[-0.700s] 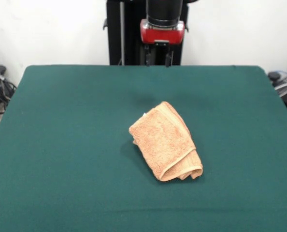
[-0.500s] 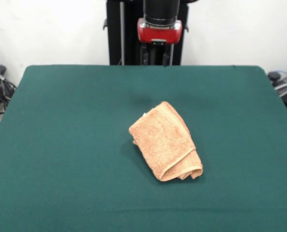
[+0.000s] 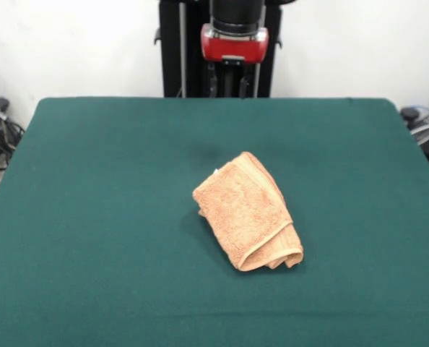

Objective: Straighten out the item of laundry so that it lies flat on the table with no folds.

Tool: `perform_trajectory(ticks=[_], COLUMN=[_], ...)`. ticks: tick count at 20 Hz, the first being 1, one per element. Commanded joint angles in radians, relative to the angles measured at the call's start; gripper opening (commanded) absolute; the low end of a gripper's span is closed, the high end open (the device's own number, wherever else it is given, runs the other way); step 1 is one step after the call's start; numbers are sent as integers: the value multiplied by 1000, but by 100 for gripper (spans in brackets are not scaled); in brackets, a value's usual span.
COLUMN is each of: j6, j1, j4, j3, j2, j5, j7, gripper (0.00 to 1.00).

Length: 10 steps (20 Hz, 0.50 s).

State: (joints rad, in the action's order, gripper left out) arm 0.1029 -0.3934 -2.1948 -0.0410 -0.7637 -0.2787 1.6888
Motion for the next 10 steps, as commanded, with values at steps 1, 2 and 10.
perform_trajectory(ticks=[1, 2, 10], j6=[77, 80, 127], j1=[-1, -1, 8], j4=[-36, -30, 31], j3=[-32, -31, -32], j2=[-3, 0, 17], j5=[-38, -38, -15], j7=[75, 73, 63], gripper=[100, 100, 100])
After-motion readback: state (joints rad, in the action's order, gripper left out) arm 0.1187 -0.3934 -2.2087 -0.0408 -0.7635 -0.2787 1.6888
